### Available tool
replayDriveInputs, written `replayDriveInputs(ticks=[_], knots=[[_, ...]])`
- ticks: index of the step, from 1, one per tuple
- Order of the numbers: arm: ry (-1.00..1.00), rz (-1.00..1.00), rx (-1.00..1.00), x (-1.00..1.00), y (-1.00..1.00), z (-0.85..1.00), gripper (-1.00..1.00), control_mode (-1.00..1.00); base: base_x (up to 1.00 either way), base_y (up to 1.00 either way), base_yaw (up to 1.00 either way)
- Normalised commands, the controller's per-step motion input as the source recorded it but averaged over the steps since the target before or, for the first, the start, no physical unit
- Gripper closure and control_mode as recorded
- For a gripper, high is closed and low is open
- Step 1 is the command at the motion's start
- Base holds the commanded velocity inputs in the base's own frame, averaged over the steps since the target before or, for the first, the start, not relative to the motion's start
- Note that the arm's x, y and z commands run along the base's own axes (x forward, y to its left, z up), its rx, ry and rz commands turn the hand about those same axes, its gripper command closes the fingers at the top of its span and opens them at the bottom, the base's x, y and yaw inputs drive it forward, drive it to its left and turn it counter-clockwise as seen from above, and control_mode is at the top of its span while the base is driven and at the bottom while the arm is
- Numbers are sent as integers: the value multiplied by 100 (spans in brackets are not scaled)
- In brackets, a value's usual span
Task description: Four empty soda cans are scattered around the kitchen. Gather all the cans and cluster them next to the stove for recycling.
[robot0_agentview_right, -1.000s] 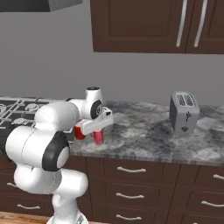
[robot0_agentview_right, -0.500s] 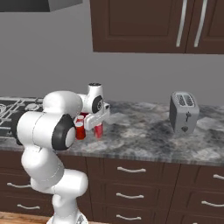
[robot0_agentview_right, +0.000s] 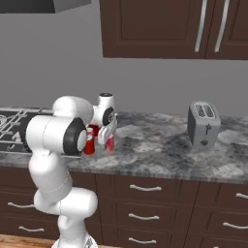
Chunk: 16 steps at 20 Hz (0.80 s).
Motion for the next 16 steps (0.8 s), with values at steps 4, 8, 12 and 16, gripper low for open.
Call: replayDriveInputs(ticks=[4,8,12,16], knots=[[0,21,0,72,33,-1,100,-100,0,0,0],[0,18,0,75,40,-8,100,-100,0,0,0],[0,18,0,65,38,-23,100,-100,0,0,0],[4,14,0,40,25,-38,100,-100,0,0,0]])
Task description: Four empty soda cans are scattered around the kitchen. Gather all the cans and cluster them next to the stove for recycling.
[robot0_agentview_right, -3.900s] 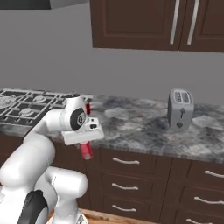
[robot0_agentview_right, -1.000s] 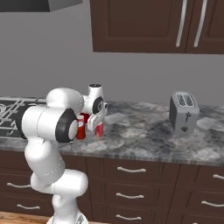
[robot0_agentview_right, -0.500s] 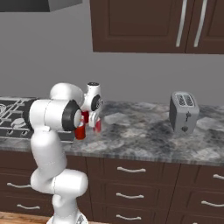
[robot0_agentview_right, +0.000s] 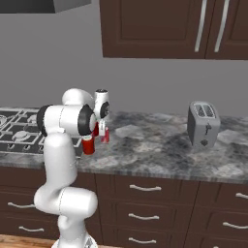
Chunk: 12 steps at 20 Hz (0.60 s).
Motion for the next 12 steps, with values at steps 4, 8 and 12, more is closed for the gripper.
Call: replayDriveInputs(ticks=[4,8,12], knots=[[7,7,0,21,18,-60,100,-100,0,0,0],[0,1,5,9,16,-32,100,-100,0,0,0],[0,0,3,-9,7,-28,-100,-100,0,0,0]])
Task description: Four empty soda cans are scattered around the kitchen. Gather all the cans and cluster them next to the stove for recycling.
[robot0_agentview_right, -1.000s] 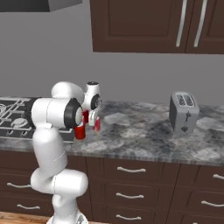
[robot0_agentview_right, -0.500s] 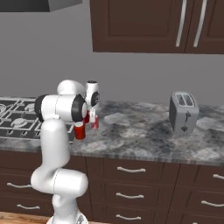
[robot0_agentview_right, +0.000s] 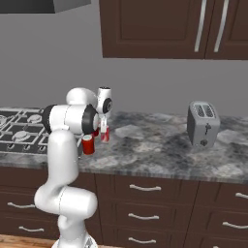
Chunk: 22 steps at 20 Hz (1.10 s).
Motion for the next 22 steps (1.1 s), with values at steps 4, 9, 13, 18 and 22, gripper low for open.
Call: replayDriveInputs(ticks=[4,9,13,18,22], knots=[[-3,-1,1,-36,19,-17,-100,-100,0,0,0],[0,1,-3,-17,1,11,-100,-100,0,0,0],[4,0,-11,-4,-6,41,-100,-100,0,0,0],[3,-1,-11,0,-15,37,-100,-100,0,0,0],[-2,-8,-3,-20,-56,4,-100,-100,0,0,0]])
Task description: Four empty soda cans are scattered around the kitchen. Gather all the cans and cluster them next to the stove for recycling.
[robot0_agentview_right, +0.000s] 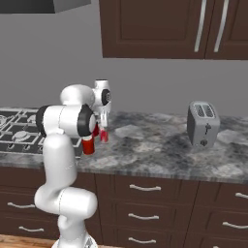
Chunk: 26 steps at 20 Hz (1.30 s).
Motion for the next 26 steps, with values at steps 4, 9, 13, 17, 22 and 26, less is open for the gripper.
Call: replayDriveInputs(ticks=[4,9,13,17,22,26], knots=[[-10,-6,7,-41,-73,9,-100,-100,0,0,0],[-11,-11,3,-86,-10,13,-100,-100,0,0,0],[-12,-13,0,-99,17,1,-100,-100,0,0,0],[-4,-14,0,-81,11,26,-100,-100,0,0,0],[1,-16,1,-77,1,27,-100,-100,0,0,0],[7,-19,4,-71,17,14,-100,-100,0,0,0]])
